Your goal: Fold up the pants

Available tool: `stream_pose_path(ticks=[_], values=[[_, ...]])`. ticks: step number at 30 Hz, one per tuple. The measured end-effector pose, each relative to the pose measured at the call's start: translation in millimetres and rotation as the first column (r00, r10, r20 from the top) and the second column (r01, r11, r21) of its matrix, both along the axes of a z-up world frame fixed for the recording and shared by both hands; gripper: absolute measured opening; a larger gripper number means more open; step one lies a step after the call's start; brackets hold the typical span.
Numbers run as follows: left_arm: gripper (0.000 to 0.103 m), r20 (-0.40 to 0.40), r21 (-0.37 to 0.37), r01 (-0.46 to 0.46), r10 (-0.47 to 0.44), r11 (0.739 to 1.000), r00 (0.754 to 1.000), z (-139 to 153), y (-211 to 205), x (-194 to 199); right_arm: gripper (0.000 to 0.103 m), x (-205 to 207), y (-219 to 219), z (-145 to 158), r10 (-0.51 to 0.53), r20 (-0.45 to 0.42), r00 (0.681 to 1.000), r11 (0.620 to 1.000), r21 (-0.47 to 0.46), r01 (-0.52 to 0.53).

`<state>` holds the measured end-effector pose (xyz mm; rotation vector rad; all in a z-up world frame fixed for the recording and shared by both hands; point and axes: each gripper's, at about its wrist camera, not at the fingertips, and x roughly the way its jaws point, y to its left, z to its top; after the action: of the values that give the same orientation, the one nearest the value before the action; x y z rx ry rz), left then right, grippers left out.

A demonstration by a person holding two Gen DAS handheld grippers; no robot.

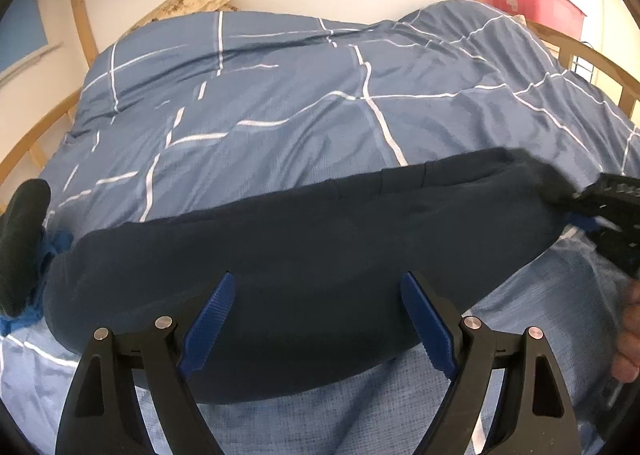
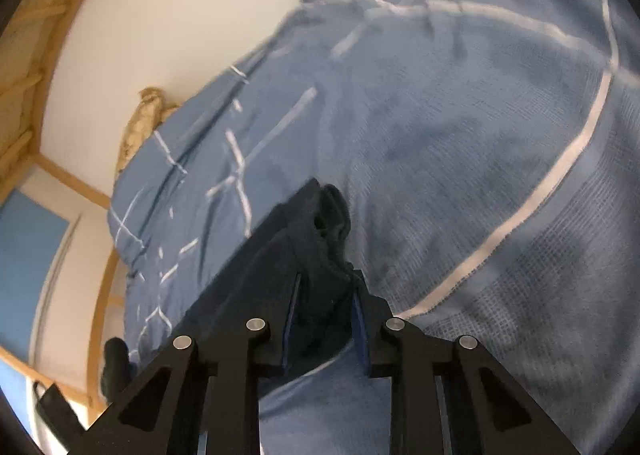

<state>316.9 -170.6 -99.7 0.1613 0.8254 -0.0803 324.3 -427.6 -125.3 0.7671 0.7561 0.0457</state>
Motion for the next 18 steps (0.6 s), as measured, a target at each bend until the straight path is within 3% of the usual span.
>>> stream_pose_path(ticks=[4,7,11,18], values=[[0.091,-0.009,-0.024,0.019,-0.019,1.000,1.000,-2.7,-0.9,-3.0,0.018,-21.1,9.0,38.9,-0.038,0.099,0.994,0.979,-0.197,0.057],[0.090,-0.016,-0.034,0.021,-0.022,0.999,1.000,-1.7,-3.5,-6.4,0.018,-14.0,8.0,36.8,-0.091,0.035,0.995,0.943,-0.318,0.097],[0.090,-0.010,-0.017,0.033,-0.033,0.999,0.999,-1.8,-0.6,-9.6,0.018,-8.0,-3.7,8.5,-0.123,-0.056,0.991,0.955,-0.279,0.103],[0.090,-0.005,-0.025,-0.026,0.026,0.999,1.000,1.1,27.8,-12.0,0.019,-12.4,1.1,19.0,-0.127,-0.008,0.992,0.946,-0.301,0.118]])
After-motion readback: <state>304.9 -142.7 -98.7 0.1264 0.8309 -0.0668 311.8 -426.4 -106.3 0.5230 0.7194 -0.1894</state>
